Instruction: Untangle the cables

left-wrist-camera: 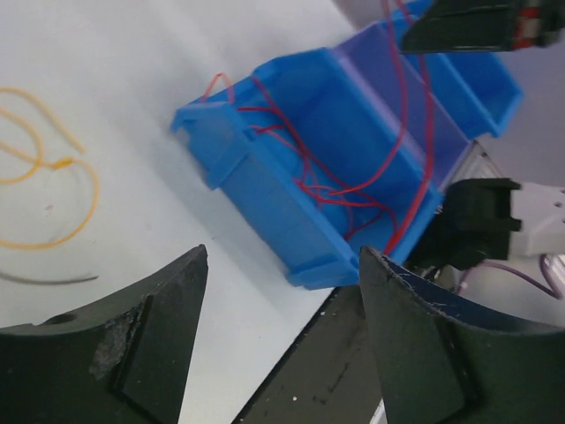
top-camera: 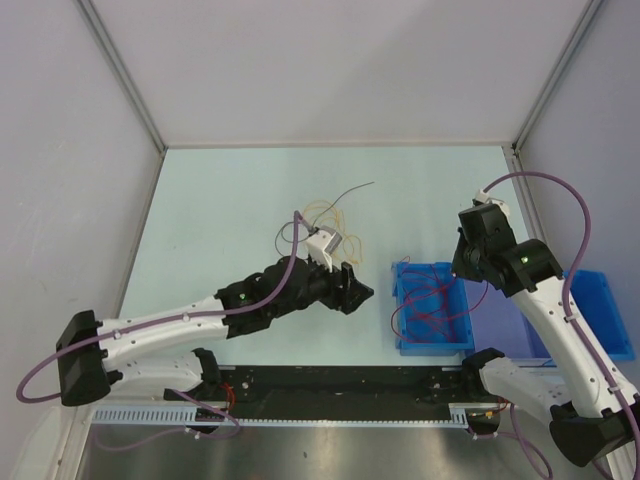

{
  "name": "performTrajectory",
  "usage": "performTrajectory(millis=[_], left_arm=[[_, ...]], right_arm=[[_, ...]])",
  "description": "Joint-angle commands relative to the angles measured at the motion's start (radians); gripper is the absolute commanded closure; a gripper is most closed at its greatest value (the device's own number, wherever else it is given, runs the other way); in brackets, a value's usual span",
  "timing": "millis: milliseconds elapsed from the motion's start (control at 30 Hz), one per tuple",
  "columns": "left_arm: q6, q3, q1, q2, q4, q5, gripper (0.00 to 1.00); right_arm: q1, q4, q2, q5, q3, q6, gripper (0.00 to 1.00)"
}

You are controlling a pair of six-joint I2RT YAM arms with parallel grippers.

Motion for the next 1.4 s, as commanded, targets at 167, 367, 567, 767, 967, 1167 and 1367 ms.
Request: performTrajectory(millis=[167, 367, 567, 767, 967, 1167, 1367], left_arm=[[0.121, 0.062, -0.051, 0.104, 0.135, 0.181, 0.26], [0.149, 0.157, -0.086, 0.233, 0.113, 0.186, 0.30], [0.159, 0.250, -0.115, 0.320, 0.081, 0.164, 0.74], [0.161, 0.326, -0.132, 0.360, 0.061, 0.164, 1.00], [0.159, 0.361, -0.163, 0.334, 0.055, 0.154, 1.00], [0.158, 0.352, -0.175, 0.302, 0.054, 0.103, 1.00], [0.155, 0.344, -0.177, 0.305, 0.058, 0.097, 1.00]], right_arm=[[-0.019, 0.032, -0.017, -0.025, 0.001, -0.027, 1.00], [-0.031, 0.037, -0.020, -0.045, 0.001, -0.036, 1.00], [-0.039, 0.043, -0.026, -0.086, 0.009, -0.039, 1.00], [-0.041, 0.114, -0.058, -0.299, 0.040, -0.080, 1.00], [-0.039, 0.174, -0.072, -0.525, 0.066, -0.079, 1.00], [-0.036, 0.148, -0.055, -0.547, 0.064, -0.033, 1.00], [-0.035, 0.124, -0.052, -0.528, -0.020, 0.018, 1.00]])
